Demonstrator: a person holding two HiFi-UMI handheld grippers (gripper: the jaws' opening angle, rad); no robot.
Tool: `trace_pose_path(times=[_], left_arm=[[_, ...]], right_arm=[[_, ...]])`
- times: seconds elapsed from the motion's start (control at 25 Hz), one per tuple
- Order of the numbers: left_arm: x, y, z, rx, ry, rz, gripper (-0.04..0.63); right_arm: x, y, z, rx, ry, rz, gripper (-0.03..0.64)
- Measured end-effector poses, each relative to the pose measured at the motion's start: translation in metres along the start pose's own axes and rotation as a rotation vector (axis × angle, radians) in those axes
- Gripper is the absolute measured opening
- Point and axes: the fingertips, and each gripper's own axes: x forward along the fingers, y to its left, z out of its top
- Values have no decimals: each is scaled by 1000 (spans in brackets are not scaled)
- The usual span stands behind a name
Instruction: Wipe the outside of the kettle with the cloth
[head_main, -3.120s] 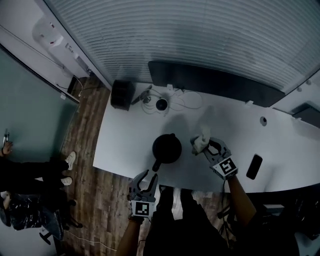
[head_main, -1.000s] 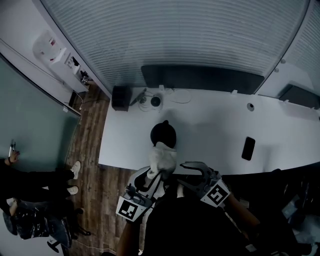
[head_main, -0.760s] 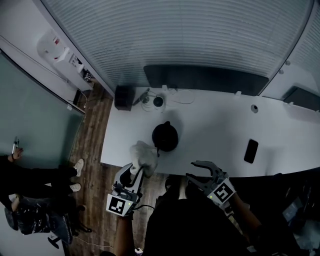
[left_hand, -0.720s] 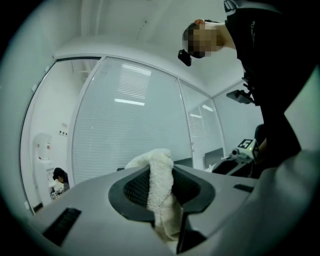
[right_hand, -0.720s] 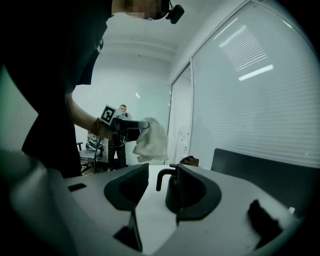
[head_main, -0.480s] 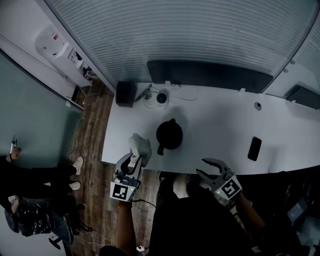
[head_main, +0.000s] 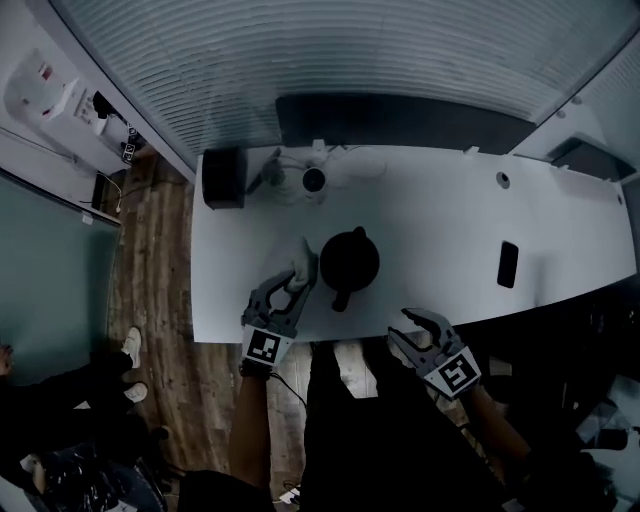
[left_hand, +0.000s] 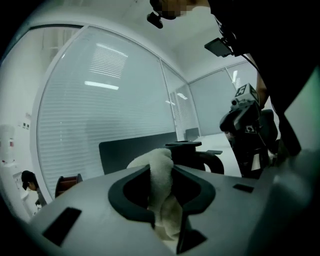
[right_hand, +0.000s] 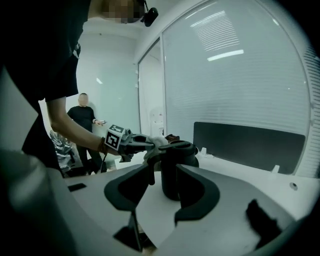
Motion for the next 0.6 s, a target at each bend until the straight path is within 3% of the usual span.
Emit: trace_pose_path(times=[0.24, 0.36, 0.48, 0.6], left_arm=[[21, 5, -10, -1, -26, -72, 110], [31, -5, -5, 17, -46, -111, 110], [34, -9, -15, -8, -39, -110, 110], [34, -11, -26, -35, -13, -124, 110]], right_arm=[[14, 27, -6, 17, 46, -65, 160], [22, 16, -14, 63, 108, -167, 160], [59, 12, -20, 144, 162, -242, 160], [96, 23, -22, 157, 161, -285, 161]])
